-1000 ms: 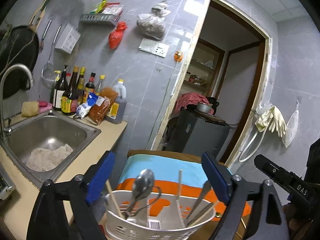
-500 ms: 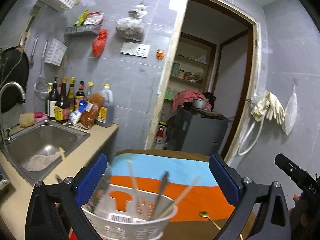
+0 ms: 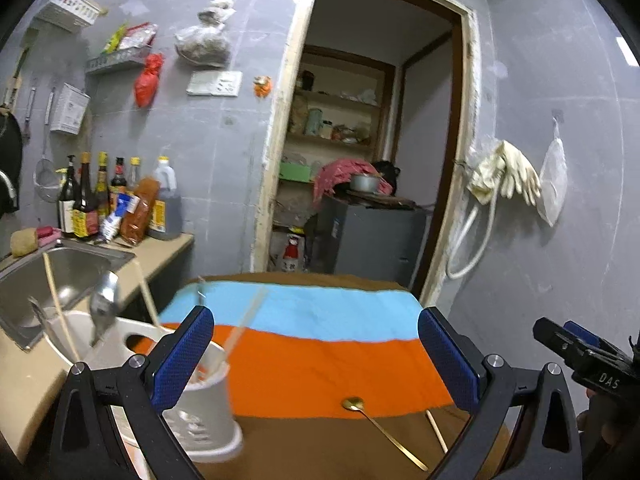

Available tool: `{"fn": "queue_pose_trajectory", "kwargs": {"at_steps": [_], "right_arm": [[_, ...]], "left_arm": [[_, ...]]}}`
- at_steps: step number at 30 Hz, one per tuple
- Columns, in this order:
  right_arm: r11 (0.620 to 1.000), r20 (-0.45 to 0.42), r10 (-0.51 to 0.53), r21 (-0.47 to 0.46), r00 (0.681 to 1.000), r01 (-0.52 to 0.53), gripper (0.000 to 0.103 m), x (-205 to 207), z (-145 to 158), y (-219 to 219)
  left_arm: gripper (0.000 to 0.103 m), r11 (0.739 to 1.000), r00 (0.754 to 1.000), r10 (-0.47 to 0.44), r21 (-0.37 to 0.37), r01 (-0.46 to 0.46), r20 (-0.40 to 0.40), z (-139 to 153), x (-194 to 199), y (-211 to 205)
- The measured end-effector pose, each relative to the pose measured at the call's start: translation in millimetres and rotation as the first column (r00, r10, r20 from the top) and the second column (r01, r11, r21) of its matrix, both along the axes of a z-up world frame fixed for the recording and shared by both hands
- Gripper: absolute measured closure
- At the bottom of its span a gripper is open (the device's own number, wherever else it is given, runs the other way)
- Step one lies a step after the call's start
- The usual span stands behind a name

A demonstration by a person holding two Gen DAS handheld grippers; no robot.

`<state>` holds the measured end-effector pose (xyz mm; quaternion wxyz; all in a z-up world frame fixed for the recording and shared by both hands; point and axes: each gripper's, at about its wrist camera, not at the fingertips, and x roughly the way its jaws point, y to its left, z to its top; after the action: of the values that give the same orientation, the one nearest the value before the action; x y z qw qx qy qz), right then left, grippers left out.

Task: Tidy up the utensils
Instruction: 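Move both tools back down to the remaining utensils on the cloth, then close the right gripper on a wooden chopstick while the left grasps the gold spoon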

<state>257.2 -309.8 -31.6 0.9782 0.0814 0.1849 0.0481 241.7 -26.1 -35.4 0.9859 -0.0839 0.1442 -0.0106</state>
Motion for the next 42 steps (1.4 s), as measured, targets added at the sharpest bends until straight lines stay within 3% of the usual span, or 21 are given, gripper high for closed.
{"fn": "queue_pose_trajectory", "kwargs": {"at_steps": [5,15,20,24,28,36,42], "right_arm": [[1.0,-0.067,-0.002,-0.003,0.998,0.002,0.002,2.5,-22.8,-20.3],[0.996,-0.218,0.073,0.068,0.973,-0.059,0.004,19.9,-83.8,-35.8],[0.989,-0.316,0.141,0.079,0.938,-0.122,0.039,35.1,-117.2,-25.8],[0.973,-0.357,0.223,0.131,0.907,-0.188,0.048,43.6,-136.2,-16.5],[0.957,-0.397,0.287,0.151,0.872,-0.246,0.069,50.4,-152.4,-1.3],[0.938,-0.424,0.347,0.161,0.836,-0.308,0.077,57.8,-169.8,17.7],[0.93,-0.432,0.368,0.17,0.823,-0.326,0.085,64.9,-169.8,17.3]], "left_arm": [[0.0,1.0,0.997,-0.023,0.001,0.023,-0.074,-19.0,9.5,-16.3],[0.0,0.998,0.96,-0.069,-0.028,0.064,-0.27,-66.3,33.4,-33.0],[0.001,0.995,0.929,-0.088,-0.07,0.067,-0.36,-89.0,49.4,-34.2],[0.001,0.995,0.909,-0.085,-0.076,0.059,-0.409,-102.3,58.1,-34.9],[0.001,0.996,0.902,-0.08,-0.077,0.052,-0.424,-107.1,63.9,-33.7],[0.019,0.991,0.878,-0.113,-0.115,0.067,-0.466,-122.7,81.2,-36.5],[0.05,0.962,0.846,-0.224,-0.248,0.113,-0.483,-134.3,97.9,-31.9]]}}
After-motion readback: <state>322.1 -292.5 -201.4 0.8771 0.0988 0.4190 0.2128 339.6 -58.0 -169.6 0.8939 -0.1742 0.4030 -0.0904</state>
